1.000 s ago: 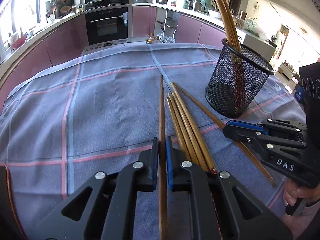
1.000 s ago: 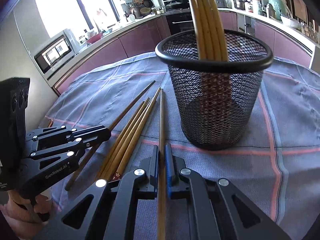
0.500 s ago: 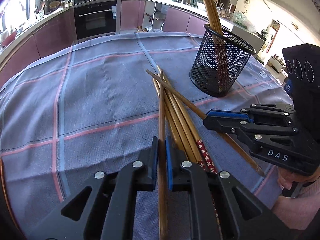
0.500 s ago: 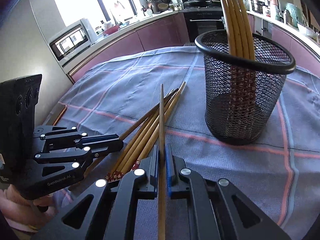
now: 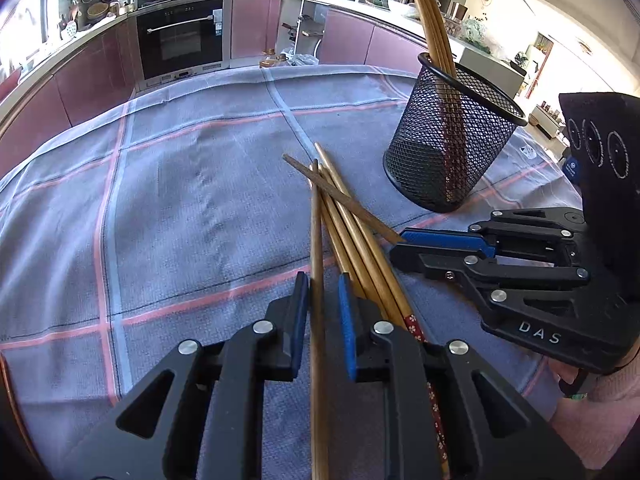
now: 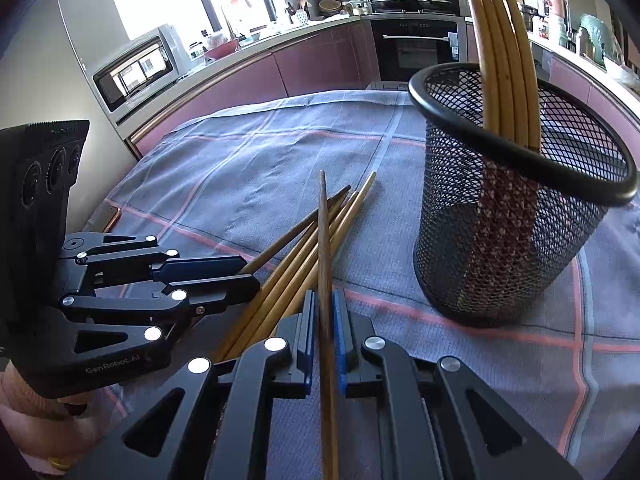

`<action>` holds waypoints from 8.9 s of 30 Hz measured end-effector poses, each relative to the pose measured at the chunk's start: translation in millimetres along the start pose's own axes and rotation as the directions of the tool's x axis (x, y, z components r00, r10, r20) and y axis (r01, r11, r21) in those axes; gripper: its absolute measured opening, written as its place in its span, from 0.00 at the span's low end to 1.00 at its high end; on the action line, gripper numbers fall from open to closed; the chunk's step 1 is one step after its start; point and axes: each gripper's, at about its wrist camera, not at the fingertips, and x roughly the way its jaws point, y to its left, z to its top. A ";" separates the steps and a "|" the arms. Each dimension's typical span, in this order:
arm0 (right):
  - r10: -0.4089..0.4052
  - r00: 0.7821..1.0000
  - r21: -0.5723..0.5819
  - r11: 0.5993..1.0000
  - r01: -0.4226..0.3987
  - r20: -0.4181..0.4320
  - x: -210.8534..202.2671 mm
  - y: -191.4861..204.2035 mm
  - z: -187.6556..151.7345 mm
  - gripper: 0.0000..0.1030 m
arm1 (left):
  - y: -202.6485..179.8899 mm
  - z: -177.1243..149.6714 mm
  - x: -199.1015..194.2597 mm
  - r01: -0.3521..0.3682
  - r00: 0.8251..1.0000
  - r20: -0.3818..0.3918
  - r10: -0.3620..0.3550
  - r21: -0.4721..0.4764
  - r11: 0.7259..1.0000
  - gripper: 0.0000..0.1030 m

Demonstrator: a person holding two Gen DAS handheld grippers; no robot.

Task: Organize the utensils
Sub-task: 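Lift the left tool's chopstick upright over the mesh cup while the right tool lifts its own, then lower the left tool's chopstick into the mesh cup and open while the right tool does likewise, then withdraw both open tools from the cup back over the remaining chopsticks, then close the left tool on a chopstick while the right tool grasps another, then raise the left tool's chopstick upright above the mesh cup while the right tool raises its own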

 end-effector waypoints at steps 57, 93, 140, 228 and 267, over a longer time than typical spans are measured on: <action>-0.020 0.860 -0.034 0.998 0.043 0.511 -183.0 -46.9 80.6 0.06 | -69.7 135.4 -158.8 0.196 0.867 0.440 -0.234 0.130 0.972 0.07; -0.037 0.978 0.051 0.998 0.027 0.205 -83.7 -77.5 77.6 0.07 | -76.9 147.5 -35.0 0.134 0.976 0.152 -0.154 0.137 0.982 0.10; 0.046 0.998 -0.049 0.998 -0.045 0.038 -21.7 15.7 -23.3 0.45 | -4.1 -24.3 -38.9 -0.097 0.988 0.122 0.098 -0.014 0.995 0.64; 0.061 0.998 0.023 0.998 -0.061 -0.019 -5.0 7.9 -15.5 0.08 | -11.9 -22.4 -12.7 -0.005 1.000 0.020 0.005 -0.004 1.000 0.08; 0.062 0.980 0.019 0.998 -0.067 0.187 -74.1 -10.2 2.3 0.06 | -12.4 8.3 -69.7 0.134 0.981 0.143 -0.133 0.002 0.991 0.07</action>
